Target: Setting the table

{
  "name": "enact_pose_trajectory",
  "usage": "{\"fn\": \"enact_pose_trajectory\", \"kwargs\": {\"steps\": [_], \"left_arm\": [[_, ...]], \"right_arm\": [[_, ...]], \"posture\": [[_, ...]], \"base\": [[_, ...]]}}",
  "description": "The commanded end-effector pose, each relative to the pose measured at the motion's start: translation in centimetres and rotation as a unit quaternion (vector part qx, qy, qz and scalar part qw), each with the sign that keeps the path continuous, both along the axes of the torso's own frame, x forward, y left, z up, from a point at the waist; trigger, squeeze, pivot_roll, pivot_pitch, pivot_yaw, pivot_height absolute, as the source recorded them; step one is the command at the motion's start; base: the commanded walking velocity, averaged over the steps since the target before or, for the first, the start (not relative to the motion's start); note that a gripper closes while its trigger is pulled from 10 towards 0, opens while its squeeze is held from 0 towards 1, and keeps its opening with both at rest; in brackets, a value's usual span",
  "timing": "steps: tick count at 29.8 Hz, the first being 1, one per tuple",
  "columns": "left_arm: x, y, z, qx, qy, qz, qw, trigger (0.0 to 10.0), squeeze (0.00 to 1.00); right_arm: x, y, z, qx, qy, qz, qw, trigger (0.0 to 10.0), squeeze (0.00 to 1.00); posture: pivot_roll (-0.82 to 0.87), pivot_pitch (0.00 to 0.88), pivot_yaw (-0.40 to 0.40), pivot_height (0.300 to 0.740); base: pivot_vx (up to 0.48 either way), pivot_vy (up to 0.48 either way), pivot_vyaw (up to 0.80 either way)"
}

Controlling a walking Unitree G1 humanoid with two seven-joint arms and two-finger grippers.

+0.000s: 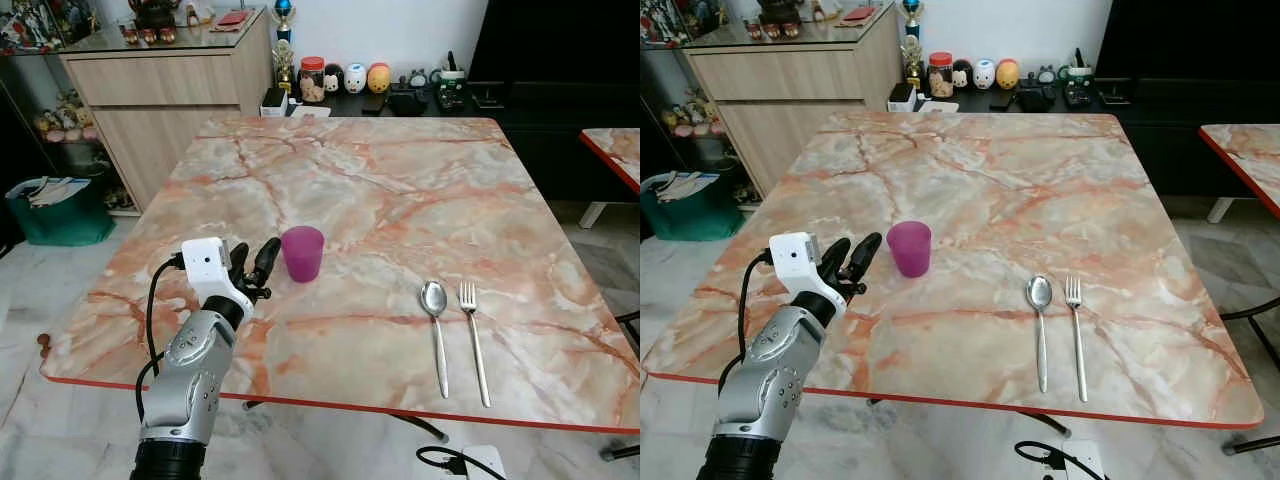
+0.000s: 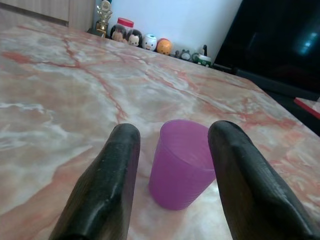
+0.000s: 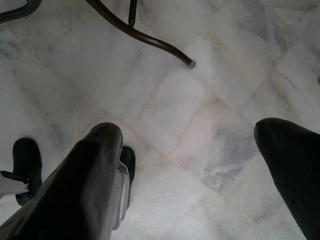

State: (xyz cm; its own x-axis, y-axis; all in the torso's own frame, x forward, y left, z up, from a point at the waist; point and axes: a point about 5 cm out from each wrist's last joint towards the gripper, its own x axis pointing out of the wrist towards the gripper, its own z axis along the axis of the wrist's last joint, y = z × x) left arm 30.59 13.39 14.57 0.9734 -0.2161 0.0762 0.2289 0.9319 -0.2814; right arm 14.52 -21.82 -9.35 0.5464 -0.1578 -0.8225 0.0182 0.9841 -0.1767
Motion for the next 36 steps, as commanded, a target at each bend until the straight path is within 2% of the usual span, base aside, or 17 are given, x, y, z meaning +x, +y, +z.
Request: {"fn": "enact_pose_trajectory", "kwargs": {"steps": [1,3,4,5,6,9,15,25,36], "left_arm": [[0.0,0.2,0.2,0.012,-0.002,0.008,1.000,10.0,1.00],[0.0,0.5,0.3,0.011,-0.003,0.020,1.000,10.0,1.00],[-0.1,0.7,0.4,0.010,-0.006,0.026,1.000,10.0,0.15],[-0.1,0.7,0.4,0.010,-0.006,0.026,1.000,10.0,0.15],[-0.3,1.1,0.6,0.019,-0.013,0.032,0.999,10.0,0.00],[-0.6,1.9,0.8,0.033,-0.019,0.048,0.998,10.0,0.00],[-0.9,2.8,0.6,0.033,-0.016,0.064,0.997,10.0,0.00],[-0.6,2.3,1.1,0.044,-0.025,0.062,0.997,10.0,0.00],[-0.7,2.4,1.3,0.046,-0.030,0.064,0.996,10.0,0.00]], "right_arm": [[0.0,0.1,0.0,0.000,0.000,-0.002,1.000,10.0,0.00],[0.0,0.1,0.0,0.000,0.000,-0.003,1.000,10.0,0.00],[0.0,0.0,0.0,-0.001,0.000,0.001,1.000,10.0,0.00],[0.0,0.0,0.0,-0.001,0.000,0.001,1.000,10.0,0.00],[0.0,0.0,0.0,-0.003,-0.001,0.006,1.000,10.0,0.00],[0.0,-0.1,0.0,-0.012,0.003,0.008,1.000,10.0,0.00],[-0.2,-0.4,0.0,-0.030,0.013,0.006,0.999,10.0,0.00],[-0.3,-0.4,-0.1,-0.027,0.012,-0.013,0.999,10.0,0.00],[0.2,-0.1,0.1,-0.020,-0.009,0.012,1.000,10.0,0.00]], "posture": [[-0.04,0.000,0.027,0.732],[-0.03,0.000,0.021,0.732],[-0.03,0.000,0.018,0.732],[-0.03,0.000,0.018,0.732],[-0.02,0.000,0.015,0.732],[-0.02,0.000,0.013,0.732],[-0.03,0.000,0.010,0.732],[-0.03,0.000,0.015,0.732],[-0.03,0.000,0.020,0.732]], "base": [[0.000,0.000,0.00],[0.000,0.000,0.00],[0.000,0.000,0.00],[0.000,0.000,0.00],[0.000,0.000,0.00],[0.000,0.000,0.00],[0.000,0.000,0.00],[0.000,0.000,0.00],[0.000,0.000,0.00]]}}
